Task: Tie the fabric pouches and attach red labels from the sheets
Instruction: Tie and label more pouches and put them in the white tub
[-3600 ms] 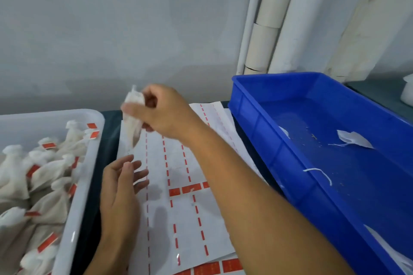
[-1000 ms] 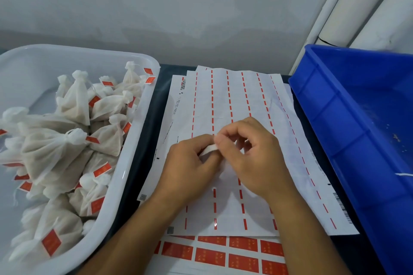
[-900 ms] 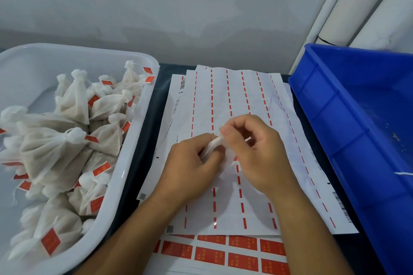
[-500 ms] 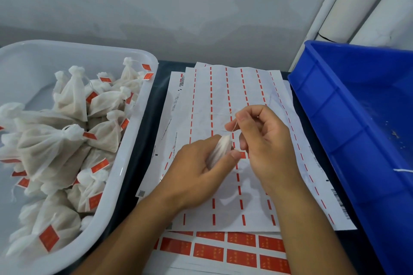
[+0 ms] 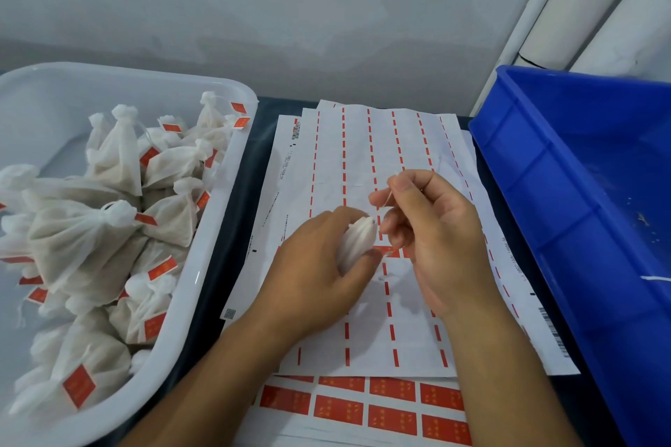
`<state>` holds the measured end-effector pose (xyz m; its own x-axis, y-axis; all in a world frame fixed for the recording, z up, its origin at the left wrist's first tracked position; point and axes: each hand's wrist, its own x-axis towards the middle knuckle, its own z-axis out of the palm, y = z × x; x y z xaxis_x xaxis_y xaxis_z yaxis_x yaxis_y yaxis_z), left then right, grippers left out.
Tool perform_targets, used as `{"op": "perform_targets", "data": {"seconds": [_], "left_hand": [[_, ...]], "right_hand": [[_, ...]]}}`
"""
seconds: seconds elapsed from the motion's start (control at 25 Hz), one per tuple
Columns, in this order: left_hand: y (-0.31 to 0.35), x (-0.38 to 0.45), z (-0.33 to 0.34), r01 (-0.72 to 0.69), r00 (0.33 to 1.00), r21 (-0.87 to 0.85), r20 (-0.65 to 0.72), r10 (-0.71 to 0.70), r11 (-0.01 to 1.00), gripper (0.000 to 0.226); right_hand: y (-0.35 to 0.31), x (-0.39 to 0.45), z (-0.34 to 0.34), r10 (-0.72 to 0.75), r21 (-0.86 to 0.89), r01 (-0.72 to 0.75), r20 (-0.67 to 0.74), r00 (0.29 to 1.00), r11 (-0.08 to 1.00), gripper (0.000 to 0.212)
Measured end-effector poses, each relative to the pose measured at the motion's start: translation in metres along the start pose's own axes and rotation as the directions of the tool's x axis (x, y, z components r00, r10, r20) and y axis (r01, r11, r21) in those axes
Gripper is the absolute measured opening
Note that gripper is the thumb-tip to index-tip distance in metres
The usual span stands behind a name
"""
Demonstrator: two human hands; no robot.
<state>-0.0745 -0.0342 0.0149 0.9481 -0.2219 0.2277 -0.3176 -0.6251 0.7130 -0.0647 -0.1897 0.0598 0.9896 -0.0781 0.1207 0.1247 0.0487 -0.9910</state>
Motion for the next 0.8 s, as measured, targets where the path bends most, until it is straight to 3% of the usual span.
{"op": "perform_targets", "data": {"seconds": [0.12, 0.24, 0.28, 0.36, 0.44, 0.6, 0.8], "left_hand": [[0.005, 0.000, -0.003, 0.001, 0.998, -0.110, -0.067, -0.009, 0.994, 0.051], [0.011, 0.002, -0.008, 0.071, 0.982, -0.257, -0.152, -0.112, 0.964, 0.011], [0.012, 0.004, -0.010, 0.128, 0.984, -0.306, -0.083, -0.161, 0.943, 0.019], [0.015, 0.004, -0.012, 0.277, 0.958, -0.396, 0.185, -0.220, 0.875, 0.051], [0.018, 0.004, -0.011, 0.390, 0.906, -0.472, 0.351, -0.237, 0.791, 0.063], [0.015, 0.009, -0.009, 0.474, 0.880, -0.667, 0.330, -0.342, 0.575, 0.055], [0.014, 0.015, -0.021, 0.397, 0.859, -0.900, 0.295, -0.419, 0.180, 0.032]], "right_hand": [[-0.003, -0.001, -0.002, -0.009, 0.036, 0.009, -0.001, 1.000, 0.999, 0.016], [-0.005, -0.002, -0.003, -0.024, 0.009, 0.024, -0.007, 1.000, 1.000, 0.018], [-0.005, -0.002, -0.003, -0.031, 0.001, 0.031, -0.005, 1.000, 1.000, 0.018], [-0.006, -0.004, -0.003, -0.050, -0.007, 0.050, 0.013, 0.999, 0.999, 0.016], [-0.007, -0.006, -0.001, -0.083, -0.026, 0.084, 0.060, 0.995, 0.996, 0.014], [-0.004, -0.010, 0.005, -0.139, -0.121, 0.166, 0.204, 0.969, 0.979, 0.010], [0.006, -0.008, 0.011, 0.019, -0.133, 0.017, 0.266, 0.964, 0.991, 0.010]]}}
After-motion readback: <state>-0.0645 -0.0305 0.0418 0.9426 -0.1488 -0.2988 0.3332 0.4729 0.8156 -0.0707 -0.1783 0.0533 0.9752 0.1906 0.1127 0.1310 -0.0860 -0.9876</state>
